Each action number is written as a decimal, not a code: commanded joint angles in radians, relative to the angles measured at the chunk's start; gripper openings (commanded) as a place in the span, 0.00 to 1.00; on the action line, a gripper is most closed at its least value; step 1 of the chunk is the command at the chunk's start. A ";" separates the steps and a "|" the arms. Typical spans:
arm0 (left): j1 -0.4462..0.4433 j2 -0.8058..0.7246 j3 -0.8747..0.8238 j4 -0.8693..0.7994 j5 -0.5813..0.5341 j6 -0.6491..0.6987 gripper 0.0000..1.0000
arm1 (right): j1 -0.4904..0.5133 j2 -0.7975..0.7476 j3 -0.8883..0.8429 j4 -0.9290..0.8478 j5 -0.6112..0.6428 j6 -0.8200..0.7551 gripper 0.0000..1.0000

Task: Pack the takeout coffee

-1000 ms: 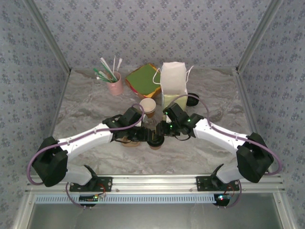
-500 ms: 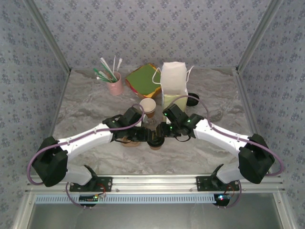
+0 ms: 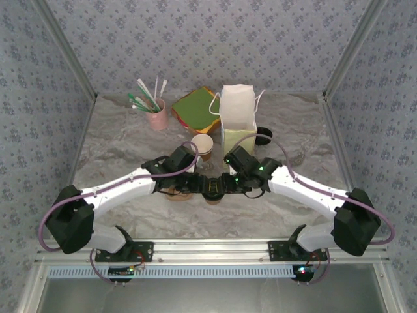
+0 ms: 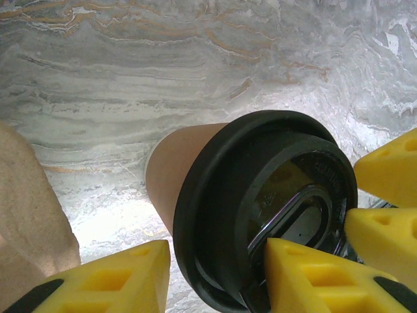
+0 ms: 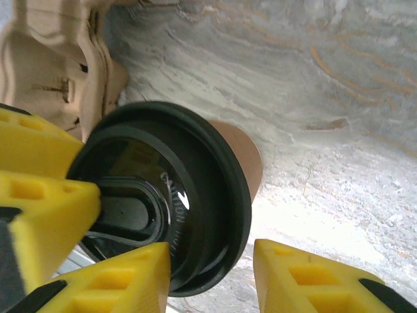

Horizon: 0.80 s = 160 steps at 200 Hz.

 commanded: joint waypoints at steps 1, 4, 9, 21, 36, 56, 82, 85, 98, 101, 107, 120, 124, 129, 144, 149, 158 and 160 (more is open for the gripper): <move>-0.005 0.035 -0.003 -0.074 -0.040 0.018 0.43 | 0.007 -0.006 -0.021 0.024 -0.019 0.022 0.37; -0.005 0.035 -0.004 -0.074 -0.041 0.017 0.42 | 0.008 -0.005 -0.023 0.023 -0.018 0.022 0.37; -0.005 0.035 -0.004 -0.073 -0.040 0.019 0.43 | 0.008 -0.002 -0.026 0.022 -0.017 0.020 0.37; -0.004 0.038 -0.004 -0.075 -0.040 0.019 0.43 | 0.007 0.009 -0.036 0.024 -0.019 0.013 0.36; -0.005 0.041 -0.004 -0.074 -0.040 0.019 0.42 | 0.007 0.027 -0.055 0.018 -0.018 0.005 0.35; -0.005 0.042 -0.007 -0.071 -0.041 0.017 0.42 | 0.008 0.039 -0.089 0.022 -0.018 0.001 0.34; -0.005 0.042 -0.014 -0.064 -0.040 0.012 0.42 | 0.007 0.041 -0.120 0.018 -0.011 0.001 0.33; -0.006 0.042 -0.015 -0.065 -0.040 0.012 0.42 | 0.008 0.040 -0.122 0.016 -0.010 0.001 0.33; -0.005 0.041 -0.018 -0.064 -0.040 0.010 0.42 | 0.007 0.037 -0.121 0.006 -0.005 -0.001 0.33; -0.006 0.041 -0.020 -0.064 -0.040 0.010 0.42 | 0.007 0.034 -0.119 0.003 -0.003 -0.002 0.33; -0.006 0.040 -0.020 -0.064 -0.040 0.010 0.42 | 0.007 0.030 -0.109 -0.001 -0.003 -0.003 0.33; -0.006 0.037 -0.019 -0.066 -0.040 0.011 0.42 | 0.008 0.018 -0.083 -0.002 -0.004 -0.005 0.34; -0.005 0.036 -0.017 -0.066 -0.041 0.012 0.42 | 0.007 0.013 -0.073 -0.002 -0.004 -0.006 0.35; -0.005 0.036 -0.017 -0.067 -0.041 0.011 0.42 | 0.008 0.008 -0.059 -0.002 -0.005 -0.006 0.35; -0.005 0.040 -0.016 -0.068 -0.041 0.013 0.42 | 0.007 -0.004 -0.026 -0.002 -0.008 -0.007 0.39; -0.005 0.041 -0.015 -0.067 -0.040 0.012 0.42 | 0.008 -0.008 -0.015 -0.002 -0.012 -0.005 0.40; -0.006 0.041 -0.016 -0.067 -0.039 0.012 0.42 | 0.008 -0.011 -0.004 -0.002 -0.016 -0.002 0.40; -0.006 0.041 -0.016 -0.068 -0.039 0.012 0.42 | 0.008 -0.011 -0.003 -0.002 -0.018 -0.001 0.40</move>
